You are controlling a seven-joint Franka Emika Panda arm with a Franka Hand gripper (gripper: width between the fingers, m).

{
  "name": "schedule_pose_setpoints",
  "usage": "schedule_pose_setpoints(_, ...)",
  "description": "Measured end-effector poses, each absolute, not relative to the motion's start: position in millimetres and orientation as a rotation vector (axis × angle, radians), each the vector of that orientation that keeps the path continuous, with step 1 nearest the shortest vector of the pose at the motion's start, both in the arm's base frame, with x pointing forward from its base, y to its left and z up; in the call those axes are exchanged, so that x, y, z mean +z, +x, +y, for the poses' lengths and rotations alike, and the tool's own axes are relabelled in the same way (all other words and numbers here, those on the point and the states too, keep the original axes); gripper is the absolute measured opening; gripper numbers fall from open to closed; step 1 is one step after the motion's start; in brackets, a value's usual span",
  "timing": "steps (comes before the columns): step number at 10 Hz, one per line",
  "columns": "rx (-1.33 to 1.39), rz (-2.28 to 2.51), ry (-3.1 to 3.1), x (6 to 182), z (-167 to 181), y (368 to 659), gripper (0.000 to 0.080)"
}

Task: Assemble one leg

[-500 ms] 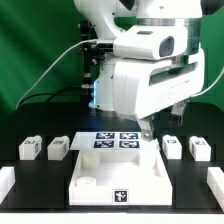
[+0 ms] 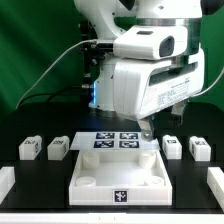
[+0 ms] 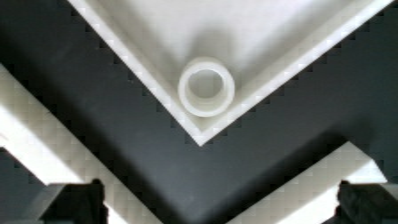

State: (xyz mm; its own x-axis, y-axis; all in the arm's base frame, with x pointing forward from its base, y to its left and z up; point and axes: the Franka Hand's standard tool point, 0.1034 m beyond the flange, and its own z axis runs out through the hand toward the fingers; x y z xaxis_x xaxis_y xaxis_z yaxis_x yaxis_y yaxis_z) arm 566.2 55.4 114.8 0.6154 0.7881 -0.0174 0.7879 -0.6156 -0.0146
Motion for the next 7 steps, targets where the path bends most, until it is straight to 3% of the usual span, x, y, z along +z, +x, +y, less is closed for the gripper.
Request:
schedule_pose_setpoints(1, 0.037, -1.393, -2.811, 113.7, 56, 563, 0.0650)
schedule_pose_setpoints(3, 0.071, -1.740, -2.608, 103.5, 49, 522, 0.0650)
schedule_pose_setpoints(7, 0.001, -2.380, -2.076, 87.4, -8, 497, 0.0650)
